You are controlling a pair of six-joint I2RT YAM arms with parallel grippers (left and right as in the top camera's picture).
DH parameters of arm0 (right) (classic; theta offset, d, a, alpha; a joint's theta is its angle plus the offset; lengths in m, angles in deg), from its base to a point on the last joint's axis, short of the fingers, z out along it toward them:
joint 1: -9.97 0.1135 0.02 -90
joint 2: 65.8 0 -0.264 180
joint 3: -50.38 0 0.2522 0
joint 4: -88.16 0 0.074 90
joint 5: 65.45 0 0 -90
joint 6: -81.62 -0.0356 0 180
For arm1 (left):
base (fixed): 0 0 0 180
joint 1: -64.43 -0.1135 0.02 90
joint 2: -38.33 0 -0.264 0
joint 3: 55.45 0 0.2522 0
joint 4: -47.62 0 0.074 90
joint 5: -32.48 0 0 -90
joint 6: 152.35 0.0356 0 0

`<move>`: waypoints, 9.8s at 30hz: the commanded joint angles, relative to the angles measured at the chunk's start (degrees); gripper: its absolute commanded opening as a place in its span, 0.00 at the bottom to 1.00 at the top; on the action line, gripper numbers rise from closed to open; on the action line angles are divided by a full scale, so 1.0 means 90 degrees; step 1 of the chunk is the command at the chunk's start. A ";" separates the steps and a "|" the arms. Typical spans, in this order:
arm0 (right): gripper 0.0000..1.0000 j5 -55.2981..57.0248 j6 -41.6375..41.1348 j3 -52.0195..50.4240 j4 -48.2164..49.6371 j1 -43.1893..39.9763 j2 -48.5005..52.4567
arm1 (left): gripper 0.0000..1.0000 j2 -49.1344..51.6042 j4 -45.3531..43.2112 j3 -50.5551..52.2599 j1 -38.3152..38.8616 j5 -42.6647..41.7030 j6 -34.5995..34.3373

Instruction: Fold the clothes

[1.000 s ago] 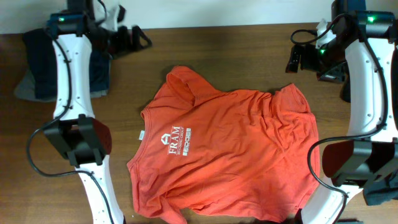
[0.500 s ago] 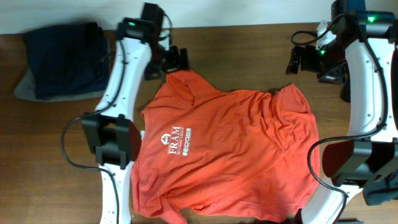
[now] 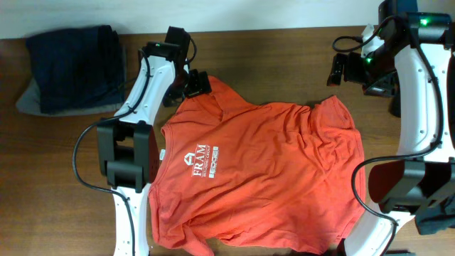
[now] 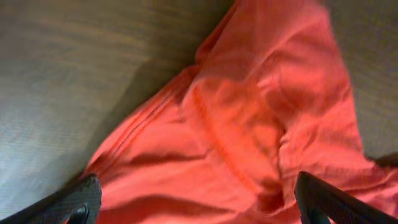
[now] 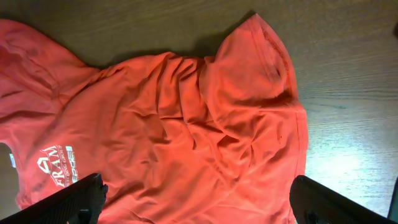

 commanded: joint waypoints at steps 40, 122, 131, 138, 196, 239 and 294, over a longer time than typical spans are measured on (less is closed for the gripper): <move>0.99 -0.0012 0.0024 0.0024 -0.0010 0.0039 -0.0083 | 0.89 0.0544 -0.0996 0.0308 0.0702 0.0457 -0.1848; 0.99 -0.0012 0.0024 0.0024 -0.0056 0.0041 -0.0083 | 0.60 0.1018 -0.0430 -0.0653 0.0612 0.0916 -0.1919; 0.99 -0.0012 0.0024 0.0024 -0.0056 0.0041 -0.0083 | 0.60 0.1319 -0.0413 -0.0653 0.0607 0.0797 -0.1836; 0.99 -0.0012 0.0024 0.0024 -0.0053 0.0041 -0.0083 | 0.40 0.1316 -0.0474 -0.0716 0.0607 0.0794 -0.1766; 0.99 -0.0325 0.0019 0.0024 0.0199 0.0214 -0.0083 | 0.01 0.1319 -0.0442 -0.2926 -0.0801 0.1307 -0.1207; 0.21 -0.0155 0.0017 -0.0476 0.3679 0.1042 0.1180 | 0.99 0.1297 0.0427 -0.4116 -0.0976 0.2353 0.0119; 0.04 0.1202 -0.0364 -0.0476 0.6069 0.0867 0.3857 | 0.99 0.1477 0.3317 -0.4687 -0.0831 0.0770 0.0046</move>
